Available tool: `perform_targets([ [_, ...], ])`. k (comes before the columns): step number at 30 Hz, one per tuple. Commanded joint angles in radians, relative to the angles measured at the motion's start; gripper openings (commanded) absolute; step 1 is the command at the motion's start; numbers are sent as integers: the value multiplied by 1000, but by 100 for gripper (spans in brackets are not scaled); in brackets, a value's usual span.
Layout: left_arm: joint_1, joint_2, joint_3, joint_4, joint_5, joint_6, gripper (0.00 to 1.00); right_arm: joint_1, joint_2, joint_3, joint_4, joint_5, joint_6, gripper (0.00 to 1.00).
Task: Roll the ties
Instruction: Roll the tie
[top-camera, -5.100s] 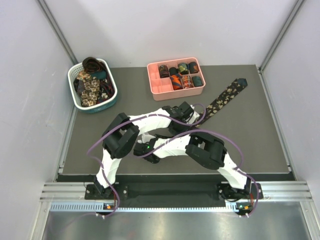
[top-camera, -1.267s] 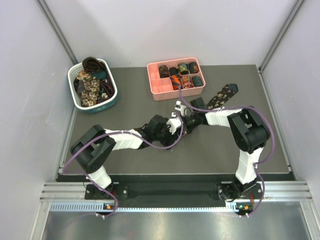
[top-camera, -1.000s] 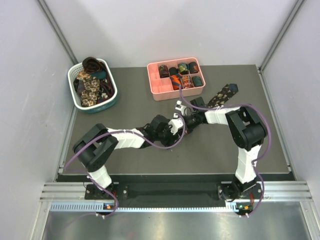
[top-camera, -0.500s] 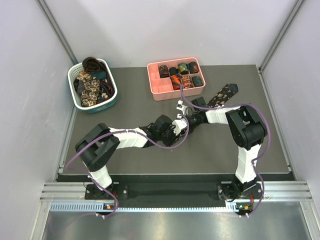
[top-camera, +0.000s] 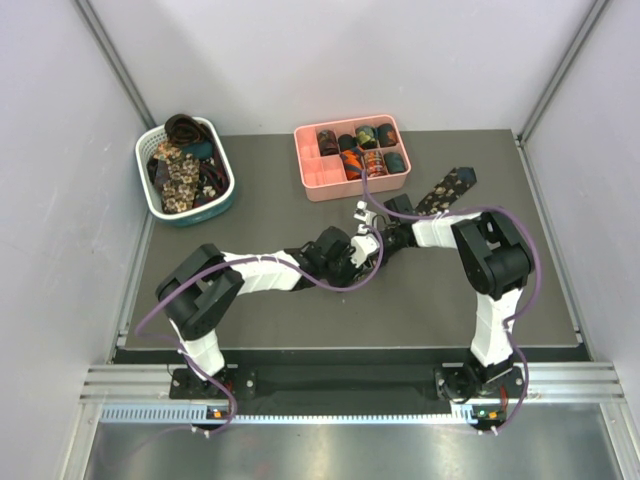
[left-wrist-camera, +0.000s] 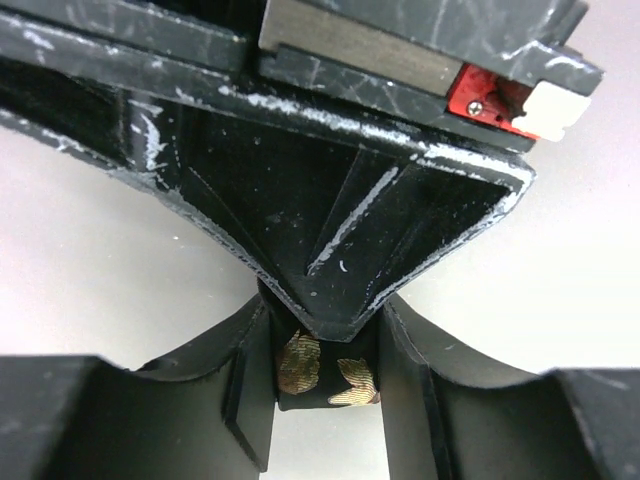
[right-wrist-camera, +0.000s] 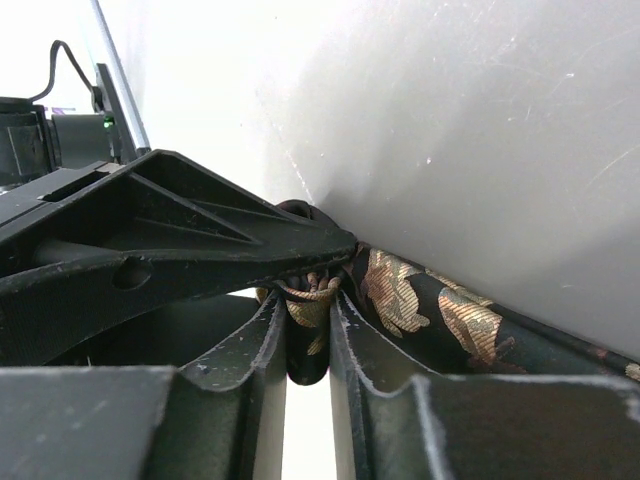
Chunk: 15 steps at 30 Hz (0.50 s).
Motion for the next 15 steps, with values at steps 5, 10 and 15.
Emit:
perform_targets([
  [5,-19,62,-32,-96,72,-32,37,-12,9,-8,37,35,-38,25],
  [10,-19,62,-35,-104,73,-35,32,-16,10,-10,35,43,-37,31],
  [15,-22,61,-36,-102,76,-42,29,-16,12,-7,22,75,-38,37],
])
